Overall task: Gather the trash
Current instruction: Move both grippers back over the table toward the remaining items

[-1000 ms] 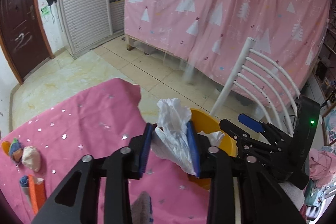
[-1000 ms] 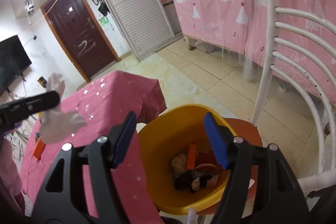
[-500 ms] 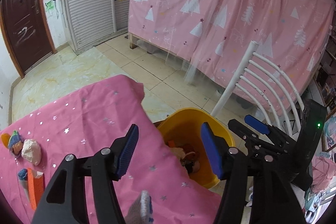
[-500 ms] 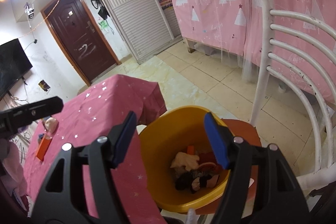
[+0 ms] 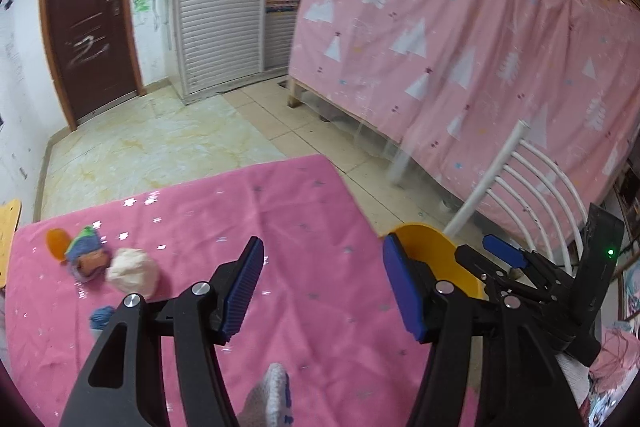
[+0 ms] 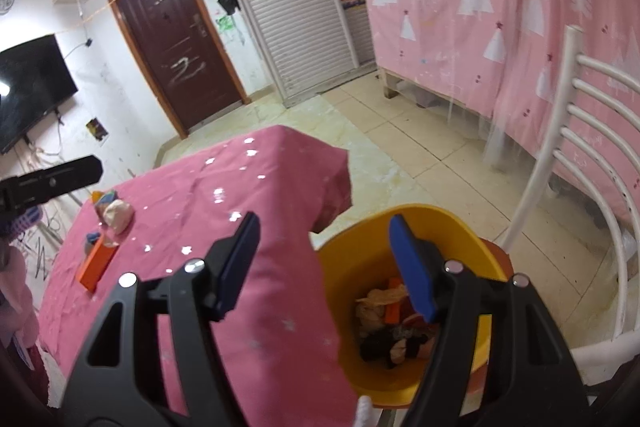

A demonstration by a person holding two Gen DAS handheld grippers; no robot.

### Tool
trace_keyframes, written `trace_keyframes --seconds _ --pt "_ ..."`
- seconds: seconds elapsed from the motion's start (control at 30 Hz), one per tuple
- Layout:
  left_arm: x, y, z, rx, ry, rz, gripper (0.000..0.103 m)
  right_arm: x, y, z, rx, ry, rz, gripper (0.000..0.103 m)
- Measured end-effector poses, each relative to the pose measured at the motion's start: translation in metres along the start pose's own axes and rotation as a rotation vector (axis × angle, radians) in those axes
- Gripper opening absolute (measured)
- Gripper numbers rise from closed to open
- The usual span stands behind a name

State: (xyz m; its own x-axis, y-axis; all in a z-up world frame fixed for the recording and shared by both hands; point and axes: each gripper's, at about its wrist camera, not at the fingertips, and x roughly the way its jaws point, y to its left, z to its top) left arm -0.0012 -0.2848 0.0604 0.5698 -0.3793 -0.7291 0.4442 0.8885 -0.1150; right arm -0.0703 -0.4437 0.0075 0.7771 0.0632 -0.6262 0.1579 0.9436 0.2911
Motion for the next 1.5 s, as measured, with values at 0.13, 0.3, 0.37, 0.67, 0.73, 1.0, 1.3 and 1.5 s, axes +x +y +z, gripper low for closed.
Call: trace_keyframes --seconds 0.13,0.3,0.37,0.67,0.73,1.0,1.3,1.5 --pt "-0.006 0.025 -0.001 -0.030 -0.008 0.025 0.055 0.006 0.024 0.004 -0.041 0.010 0.018 0.064" --pt "-0.015 0.062 -0.006 -0.073 -0.018 0.060 0.055 0.017 0.053 0.008 -0.090 0.033 0.042 0.064" --pt "-0.019 0.078 -0.009 -0.091 -0.021 0.079 0.055 0.021 0.063 0.009 -0.105 0.039 0.051 0.064" --pt "-0.031 0.143 -0.022 -0.175 -0.019 0.150 0.059 0.042 0.112 0.011 -0.184 0.076 0.100 0.064" --pt "-0.033 0.155 -0.025 -0.193 -0.018 0.160 0.059 0.046 0.122 0.010 -0.202 0.085 0.109 0.064" --pt "-0.035 0.201 -0.030 -0.252 -0.023 0.210 0.060 0.060 0.158 0.012 -0.259 0.109 0.128 0.064" --pt "-0.013 0.243 -0.029 -0.305 0.016 0.211 0.060 0.081 0.192 0.012 -0.318 0.143 0.143 0.064" --pt "0.013 0.258 -0.032 -0.318 0.052 0.188 0.060 0.098 0.213 0.011 -0.356 0.170 0.157 0.064"
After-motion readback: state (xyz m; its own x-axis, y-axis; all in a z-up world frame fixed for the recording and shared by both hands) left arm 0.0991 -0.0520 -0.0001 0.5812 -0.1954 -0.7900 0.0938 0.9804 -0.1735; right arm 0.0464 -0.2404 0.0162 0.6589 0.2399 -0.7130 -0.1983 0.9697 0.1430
